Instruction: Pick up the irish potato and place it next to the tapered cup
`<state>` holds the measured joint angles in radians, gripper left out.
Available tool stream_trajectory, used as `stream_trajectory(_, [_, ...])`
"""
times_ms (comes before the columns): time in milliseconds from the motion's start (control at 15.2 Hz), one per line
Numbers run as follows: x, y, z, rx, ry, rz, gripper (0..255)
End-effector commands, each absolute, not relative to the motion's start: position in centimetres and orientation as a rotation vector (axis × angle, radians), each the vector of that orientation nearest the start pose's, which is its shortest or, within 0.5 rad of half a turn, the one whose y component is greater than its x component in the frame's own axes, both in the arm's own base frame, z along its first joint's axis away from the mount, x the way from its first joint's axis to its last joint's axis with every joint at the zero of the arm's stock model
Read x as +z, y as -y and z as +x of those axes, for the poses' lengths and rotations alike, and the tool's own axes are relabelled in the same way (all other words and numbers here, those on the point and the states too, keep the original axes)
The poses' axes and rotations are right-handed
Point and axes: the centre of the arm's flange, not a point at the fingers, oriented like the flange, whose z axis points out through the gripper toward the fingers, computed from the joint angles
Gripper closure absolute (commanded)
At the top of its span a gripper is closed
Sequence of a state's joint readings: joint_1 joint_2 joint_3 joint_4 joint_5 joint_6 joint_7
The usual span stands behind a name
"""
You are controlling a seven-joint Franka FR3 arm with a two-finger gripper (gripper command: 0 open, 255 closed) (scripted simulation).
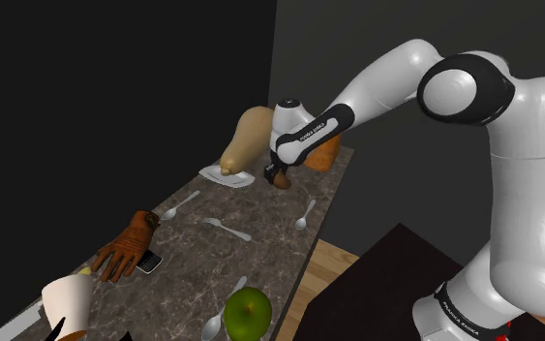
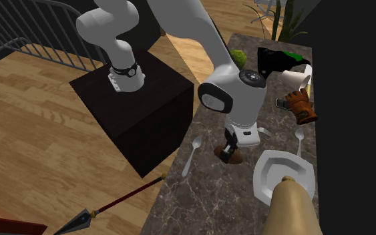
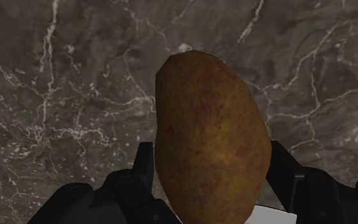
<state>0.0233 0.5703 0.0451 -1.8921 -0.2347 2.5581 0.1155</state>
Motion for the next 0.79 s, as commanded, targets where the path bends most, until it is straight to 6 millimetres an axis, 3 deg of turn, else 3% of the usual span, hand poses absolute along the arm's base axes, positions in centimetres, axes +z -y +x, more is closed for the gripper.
stream_trajectory(0, [22.0, -4.5, 64.2, -0.174, 0.218, -3.235, 255])
stream_trajectory(726, [27.8, -4.5, 64.2, -0.174, 0.218, -3.235, 255])
